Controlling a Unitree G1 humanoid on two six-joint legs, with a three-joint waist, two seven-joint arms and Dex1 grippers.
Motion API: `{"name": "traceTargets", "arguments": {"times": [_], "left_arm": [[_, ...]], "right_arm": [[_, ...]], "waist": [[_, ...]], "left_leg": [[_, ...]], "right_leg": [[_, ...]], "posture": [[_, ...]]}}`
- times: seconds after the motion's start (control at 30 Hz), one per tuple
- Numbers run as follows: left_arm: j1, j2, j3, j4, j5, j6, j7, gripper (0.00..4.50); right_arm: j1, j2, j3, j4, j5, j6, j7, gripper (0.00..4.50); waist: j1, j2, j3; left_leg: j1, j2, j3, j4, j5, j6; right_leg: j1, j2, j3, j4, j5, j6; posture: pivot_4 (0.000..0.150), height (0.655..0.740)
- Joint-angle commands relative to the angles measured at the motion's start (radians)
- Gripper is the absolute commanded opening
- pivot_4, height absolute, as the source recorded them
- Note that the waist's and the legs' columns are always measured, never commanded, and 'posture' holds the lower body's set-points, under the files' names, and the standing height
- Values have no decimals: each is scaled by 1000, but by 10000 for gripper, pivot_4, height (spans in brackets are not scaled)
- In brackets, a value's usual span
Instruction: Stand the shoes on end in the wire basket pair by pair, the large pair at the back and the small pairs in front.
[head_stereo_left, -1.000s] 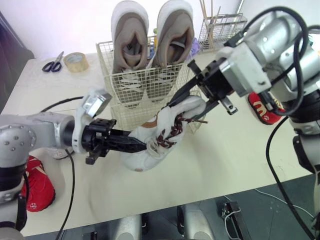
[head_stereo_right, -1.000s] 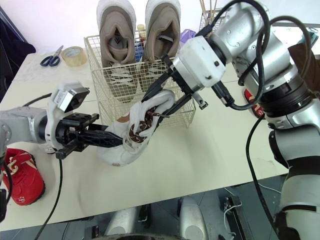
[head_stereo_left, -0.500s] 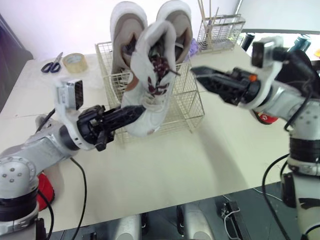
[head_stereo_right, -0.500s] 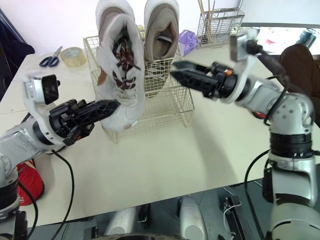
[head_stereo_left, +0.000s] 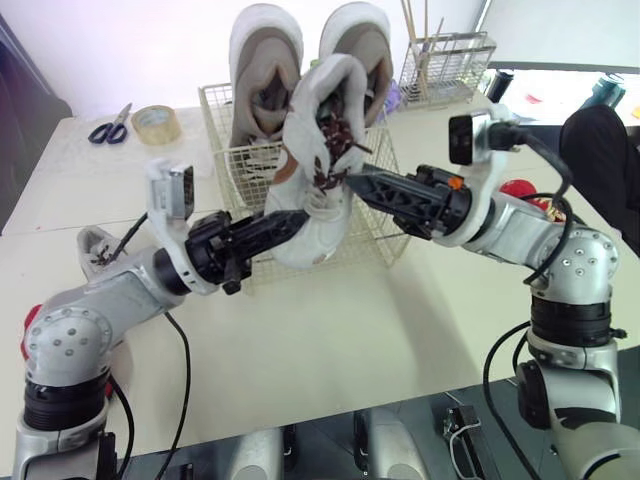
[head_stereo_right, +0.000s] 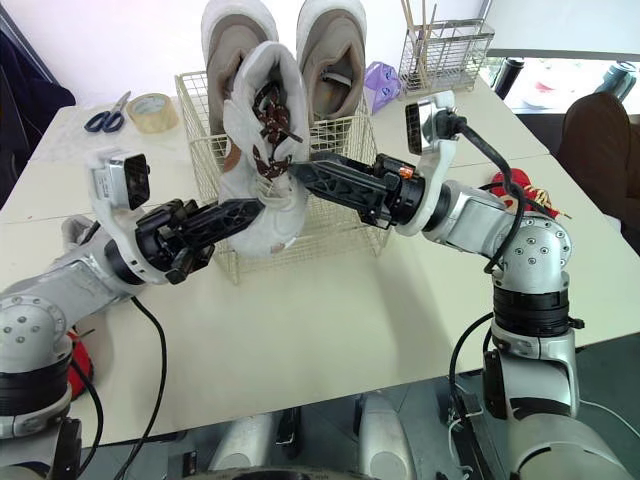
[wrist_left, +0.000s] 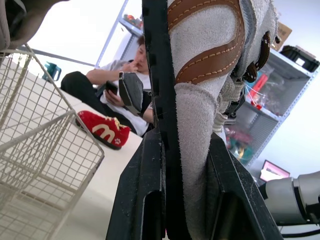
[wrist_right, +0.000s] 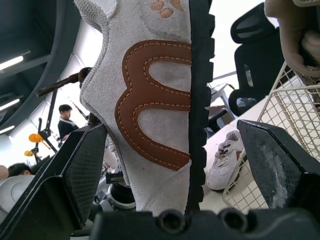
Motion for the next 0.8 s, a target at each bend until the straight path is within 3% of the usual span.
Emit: {"name": "traceTargets", "arguments": {"times": [0.03,0.13,0.2,0.3,0.43,0.5,0.6,0.73,0.77,0.8], "left_arm": [[4,1,10,-29,4,-16,-23,4649],[12,1,7,-32,6,-14,-29,4649],[16,2,5,-34,9,-14,-33,4649],[25,8,0,-32,29,-10,-44,4649],[26,16,-10,-29,62,-11,-51,4649],[20,25,-16,-24,83,-9,-55,4649],[7,41,-16,-12,103,-5,-50,17838],[4,98,6,-20,160,5,-32,39065],[14,138,25,-36,176,13,-46,42562],[30,196,62,-53,177,28,-67,42562]], "right_arm": [[-39,10,-36,-29,46,-8,-8,44696],[-48,12,-33,-27,45,-8,-6,44696],[-49,14,-30,-28,37,-9,-2,39382],[-47,16,-22,-37,26,-7,13,27380],[-51,19,-18,-49,27,-1,22,7940],[-51,23,-19,-52,23,-4,29,1381],[-50,13,-14,-65,13,3,43,57],[-63,4,-24,-79,-4,-9,46,57],[-74,-3,-32,-80,-33,-30,55,57],[-91,-12,-48,-72,-78,-69,68,57]], "waist": [[0,0,0],[0,0,0],[0,0,0],[-1,0,0],[0,0,0],[0,0,0],[0,0,0],[-1,0,0],[-1,0,0],[-2,0,0]], "left_leg": [[0,0,0,0,0,0],[0,0,0,0,0,0],[0,0,0,0,0,0],[0,0,0,0,0,0],[0,0,0,0,0,0],[0,0,0,0,0,0],[0,0,0,0,0,0],[0,0,0,0,0,0],[0,0,0,0,0,0],[0,0,0,0,0,0]], "right_leg": [[0,0,0,0,0,0],[0,0,0,0,0,0],[0,0,0,0,0,0],[0,0,0,0,0,0],[0,0,0,0,0,0],[0,0,0,0,0,0],[0,0,0,-1,0,0],[0,0,0,-1,0,0],[0,0,0,-1,0,0],[0,0,0,-1,0,0]], "posture": [[1500,7400],[1500,7400],[1500,7400],[1500,7400],[1500,7400],[1500,7400],[1500,7400],[1500,7400],[1500,7400],[1500,7400]]}}
